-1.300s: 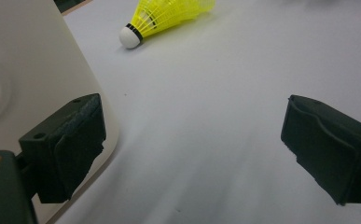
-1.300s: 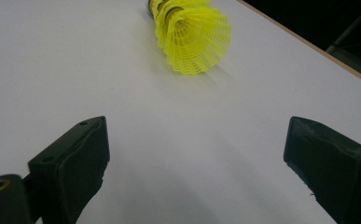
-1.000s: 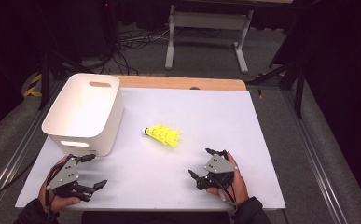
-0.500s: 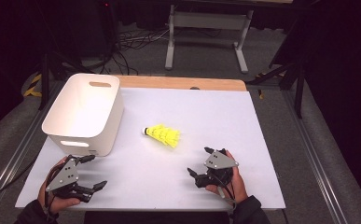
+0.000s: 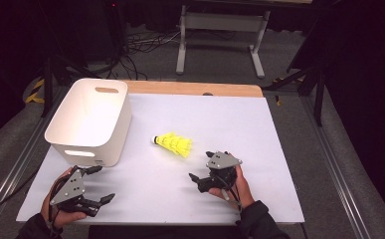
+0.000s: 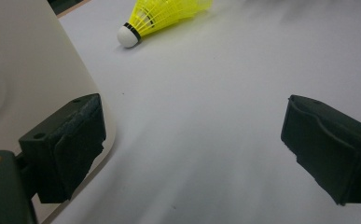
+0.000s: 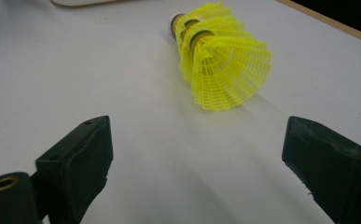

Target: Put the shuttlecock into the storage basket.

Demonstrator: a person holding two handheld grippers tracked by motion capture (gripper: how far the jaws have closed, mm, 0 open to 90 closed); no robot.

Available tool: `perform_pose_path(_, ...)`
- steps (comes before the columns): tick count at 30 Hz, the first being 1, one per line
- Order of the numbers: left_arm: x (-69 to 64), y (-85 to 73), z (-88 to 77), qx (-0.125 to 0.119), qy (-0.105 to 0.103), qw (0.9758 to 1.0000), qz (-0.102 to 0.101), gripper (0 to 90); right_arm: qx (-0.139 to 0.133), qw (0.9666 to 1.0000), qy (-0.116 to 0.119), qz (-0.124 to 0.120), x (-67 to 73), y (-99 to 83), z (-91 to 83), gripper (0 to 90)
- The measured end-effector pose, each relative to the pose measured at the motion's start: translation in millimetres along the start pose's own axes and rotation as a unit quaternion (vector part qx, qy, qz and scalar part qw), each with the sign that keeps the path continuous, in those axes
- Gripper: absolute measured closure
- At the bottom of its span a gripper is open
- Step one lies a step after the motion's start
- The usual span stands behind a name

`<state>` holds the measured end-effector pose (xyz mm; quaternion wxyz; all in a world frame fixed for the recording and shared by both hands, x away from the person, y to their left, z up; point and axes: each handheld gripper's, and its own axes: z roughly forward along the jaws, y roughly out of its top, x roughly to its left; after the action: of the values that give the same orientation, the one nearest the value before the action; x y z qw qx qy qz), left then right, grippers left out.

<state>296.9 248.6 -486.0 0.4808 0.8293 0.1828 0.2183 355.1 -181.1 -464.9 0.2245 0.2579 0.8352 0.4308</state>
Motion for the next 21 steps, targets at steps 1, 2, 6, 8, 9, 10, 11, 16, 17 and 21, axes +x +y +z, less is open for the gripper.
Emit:
perform_pose_path(1, -0.5, 0.1, 0.0, 0.000, 0.000, 1.0000, 0.000, 7.1, 0.001, 1.0000, 0.006, 0.004, 0.0, 2.9, 3.6, 10.9)
perform_pose_path(2, -0.6, 0.0, -0.1, 0.000, -0.001, 1.0000, 0.001, 7.2, 0.001, 1.0000, 0.008, 0.003, 0.7, 5.6, 7.2, 11.7)
perform_pose_path(6, 0.4, -1.1, -0.8, 0.001, 0.003, 1.0000, -0.002, 7.2, 0.011, 0.9999, 0.001, -0.001, 5.1, 14.5, 22.4, 12.1)
perform_pose_path(8, 0.3, -1.3, -0.8, 0.002, 0.002, 1.0000, -0.002, 7.2, 0.016, 0.9998, 0.011, 0.005, 6.4, 17.6, 28.2, 11.8)
perform_pose_path(9, 0.4, -1.3, -0.4, 0.002, 0.002, 1.0000, -0.002, 7.2, 0.019, 0.9996, 0.018, 0.008, 7.0, 18.8, 30.9, 11.2)
perform_pose_path(10, 0.0, -1.3, -0.1, 0.002, 0.001, 1.0000, -0.004, 7.2, 0.020, 0.9995, 0.024, 0.011, 7.1, 19.8, 33.5, 11.3)
perform_pose_path(11, 0.1, -1.3, 0.1, 0.002, 0.000, 1.0000, -0.003, 7.2, 0.019, 0.9994, 0.028, 0.012, 7.0, 20.7, 36.1, 11.5)
perform_pose_path(16, -0.5, -1.0, 0.7, 0.002, 0.000, 1.0000, -0.003, 7.2, 0.024, 0.9991, 0.031, 0.015, 5.8, 24.8, 50.4, 17.8)
perform_pose_path(17, -0.3, -1.1, 0.8, 0.004, 0.002, 1.0000, -0.003, 7.3, 0.028, 0.9991, 0.027, 0.016, 6.0, 25.7, 52.6, 19.5)
perform_pose_path(21, -0.1, -1.2, 1.2, 0.009, 0.012, 0.9999, -0.002, 7.6, 0.035, 0.9983, 0.025, 0.039, 5.8, 33.3, 63.2, 24.9)
